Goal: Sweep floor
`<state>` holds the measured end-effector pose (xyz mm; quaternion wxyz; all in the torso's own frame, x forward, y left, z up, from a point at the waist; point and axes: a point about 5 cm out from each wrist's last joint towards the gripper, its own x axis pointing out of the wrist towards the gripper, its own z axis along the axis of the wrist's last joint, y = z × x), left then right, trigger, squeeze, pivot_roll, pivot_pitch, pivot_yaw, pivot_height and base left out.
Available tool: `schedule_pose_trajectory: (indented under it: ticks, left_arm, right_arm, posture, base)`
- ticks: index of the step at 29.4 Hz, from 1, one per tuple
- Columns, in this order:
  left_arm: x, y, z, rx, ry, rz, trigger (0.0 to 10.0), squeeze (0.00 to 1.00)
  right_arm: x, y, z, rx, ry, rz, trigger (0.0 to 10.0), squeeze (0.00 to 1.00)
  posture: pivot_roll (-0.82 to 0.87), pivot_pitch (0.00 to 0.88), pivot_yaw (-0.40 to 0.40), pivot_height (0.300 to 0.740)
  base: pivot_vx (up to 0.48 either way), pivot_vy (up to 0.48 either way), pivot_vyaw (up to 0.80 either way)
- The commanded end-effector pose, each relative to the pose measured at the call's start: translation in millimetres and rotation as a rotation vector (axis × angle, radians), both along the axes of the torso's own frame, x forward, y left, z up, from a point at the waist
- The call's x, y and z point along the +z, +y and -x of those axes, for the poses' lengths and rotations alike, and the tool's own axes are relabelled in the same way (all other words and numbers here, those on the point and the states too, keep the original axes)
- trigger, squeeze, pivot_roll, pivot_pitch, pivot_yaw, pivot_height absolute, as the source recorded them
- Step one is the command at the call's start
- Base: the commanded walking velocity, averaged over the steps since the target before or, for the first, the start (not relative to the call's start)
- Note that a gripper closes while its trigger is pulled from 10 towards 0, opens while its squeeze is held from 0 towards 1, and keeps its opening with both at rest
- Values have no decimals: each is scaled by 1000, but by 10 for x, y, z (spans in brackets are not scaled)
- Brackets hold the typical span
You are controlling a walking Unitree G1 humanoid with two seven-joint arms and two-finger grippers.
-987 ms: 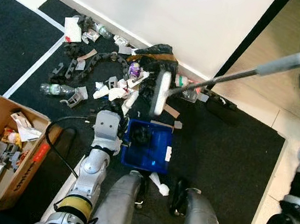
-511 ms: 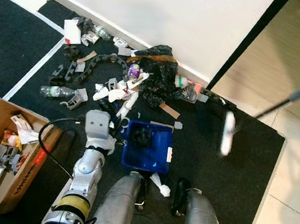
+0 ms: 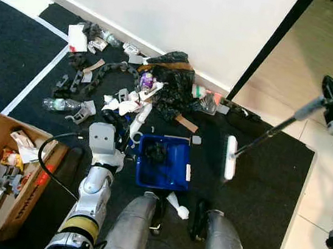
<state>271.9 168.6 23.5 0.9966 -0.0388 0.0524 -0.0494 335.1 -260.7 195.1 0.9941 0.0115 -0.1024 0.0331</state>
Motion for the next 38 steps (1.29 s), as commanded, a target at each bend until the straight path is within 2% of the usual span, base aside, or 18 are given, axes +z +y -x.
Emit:
schedule_pose_trajectory:
  ticks: [1, 2, 3, 8, 13, 15, 18, 20, 23, 28, 30, 34, 38]
  left_arm:
    - [-467, -151, 342, -58, 256, 52, 10000, 0]
    - [-464, -149, 341, -58, 252, 53, 10000, 0]
    - [-464, -149, 341, -58, 252, 53, 10000, 0]
    - [-458, -144, 337, -56, 246, 53, 10000, 0]
    - [-451, -147, 331, -57, 241, 54, 10000, 0]
    - [-448, -150, 329, -57, 240, 55, 10000, 0]
    - [-435, -166, 323, -59, 231, 59, 10000, 0]
    - [-432, -169, 321, -59, 230, 59, 10000, 0]
    - [-429, -175, 320, -59, 227, 62, 10000, 0]
    - [-435, -183, 329, -63, 229, 62, 10000, 0]
    - [-437, -186, 328, -63, 230, 62, 10000, 0]
    - [-438, -193, 323, -65, 231, 63, 10000, 0]
    - [-436, -198, 317, -66, 229, 63, 10000, 0]
  right_arm:
    - [-83, 37, 25, 15, 30, 18, 10000, 0]
    - [-127, 134, 13, 47, 41, 3, 10000, 0]
    - [-127, 134, 13, 47, 41, 3, 10000, 0]
    - [-203, 355, -15, 102, 40, -55, 10000, 0]
    - [-239, 485, -36, 123, 12, -127, 10000, 0]
    - [-253, 517, -42, 124, 10, -128, 10000, 0]
    - [-267, 666, -69, 149, -11, -164, 10000, 0]
    - [-262, 688, -72, 155, -18, -174, 10000, 0]
    - [-197, 733, -88, 167, -68, -254, 10000, 0]
    - [-81, 687, -85, 171, -128, -354, 10000, 0]
    - [-61, 667, -86, 169, -138, -364, 10000, 0]
    - [17, 598, -77, 172, -161, -348, 10000, 0]
    - [83, 504, -63, 160, -168, -262, 10000, 0]
  posture:
    - [69, 313, -79, 740]
    - [69, 313, -79, 740]
    - [69, 313, -79, 740]
    - [70, 319, -80, 740]
    - [73, 323, -79, 740]
    - [73, 323, -79, 740]
    - [84, 327, -79, 740]
    - [84, 327, -79, 740]
    - [86, 328, -79, 740]
    - [86, 328, -79, 740]
    - [80, 321, -80, 740]
    - [76, 314, -82, 740]
    - [76, 314, -82, 740]
  base:
    - [0, 0, 0]
    - [0, 0, 0]
    - [0, 0, 0]
    - [0, 0, 0]
    - [0, 0, 0]
    - [0, 0, 0]
    - [0, 0, 0]
    - [0, 0, 0]
    - [0, 0, 0]
    - [0, 0, 0]
    - [0, 0, 0]
    - [0, 0, 0]
    - [0, 0, 0]
